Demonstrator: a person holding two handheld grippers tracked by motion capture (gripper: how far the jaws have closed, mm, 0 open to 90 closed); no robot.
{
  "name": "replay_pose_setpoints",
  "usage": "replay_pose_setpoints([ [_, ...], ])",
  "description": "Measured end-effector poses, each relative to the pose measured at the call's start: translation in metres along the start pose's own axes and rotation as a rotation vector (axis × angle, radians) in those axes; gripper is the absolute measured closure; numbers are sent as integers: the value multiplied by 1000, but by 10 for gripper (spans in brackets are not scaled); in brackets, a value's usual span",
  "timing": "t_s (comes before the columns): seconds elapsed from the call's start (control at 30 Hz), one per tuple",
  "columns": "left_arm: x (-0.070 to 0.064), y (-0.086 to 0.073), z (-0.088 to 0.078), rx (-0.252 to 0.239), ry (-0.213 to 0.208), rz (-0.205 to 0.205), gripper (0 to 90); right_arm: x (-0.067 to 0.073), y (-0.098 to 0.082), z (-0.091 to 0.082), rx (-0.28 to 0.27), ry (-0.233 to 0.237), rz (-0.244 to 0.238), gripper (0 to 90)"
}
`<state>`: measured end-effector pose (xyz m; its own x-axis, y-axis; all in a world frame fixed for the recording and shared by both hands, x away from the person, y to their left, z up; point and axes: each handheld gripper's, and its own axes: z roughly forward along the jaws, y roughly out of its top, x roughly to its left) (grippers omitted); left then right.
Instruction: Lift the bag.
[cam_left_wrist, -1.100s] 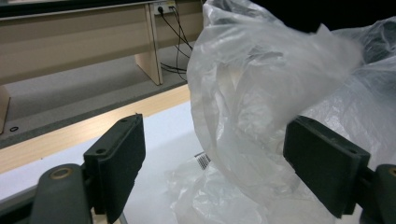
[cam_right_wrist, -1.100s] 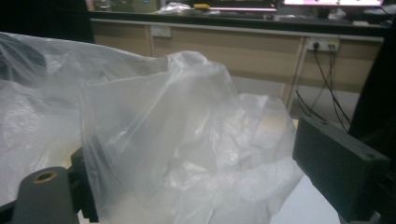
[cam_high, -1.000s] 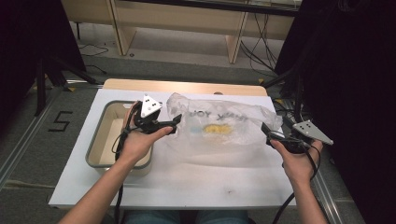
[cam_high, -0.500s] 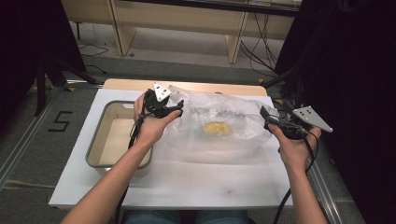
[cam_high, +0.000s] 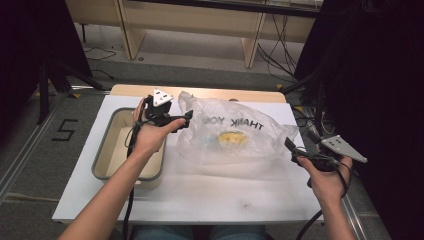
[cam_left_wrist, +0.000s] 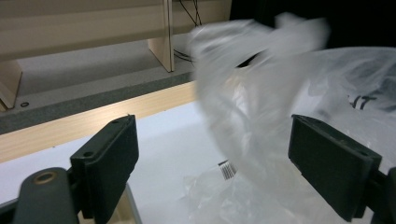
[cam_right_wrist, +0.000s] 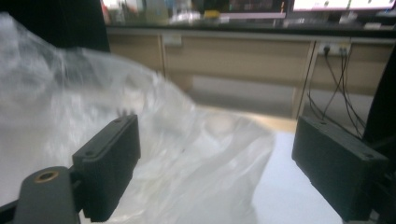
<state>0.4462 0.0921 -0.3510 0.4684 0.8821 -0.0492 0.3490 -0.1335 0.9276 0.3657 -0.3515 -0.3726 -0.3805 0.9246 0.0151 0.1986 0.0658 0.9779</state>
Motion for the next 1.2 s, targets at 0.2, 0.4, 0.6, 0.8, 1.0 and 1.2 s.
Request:
replay_pose_setpoints([
  [0.2,-11,-7,-8,3,-38,36,158,-5,23,-12,-139,-5,46,174],
  [0.4,-14,-12,-20,-5,-65,46,158,-2,29,0,-135,8,61,177],
  [0.6,-5,-28,-44,6,-104,37,155,-6,-1,-1,-18,13,52,187],
  [0.8,1,-55,-67,31,-129,69,146,-14,-25,-17,20,1,49,204],
  [1.0,-3,-74,-73,68,-156,113,137,-7,-38,-31,31,57,41,223],
  [1.2,-4,-79,-73,83,-154,120,149,-1,-43,-36,29,93,37,235],
])
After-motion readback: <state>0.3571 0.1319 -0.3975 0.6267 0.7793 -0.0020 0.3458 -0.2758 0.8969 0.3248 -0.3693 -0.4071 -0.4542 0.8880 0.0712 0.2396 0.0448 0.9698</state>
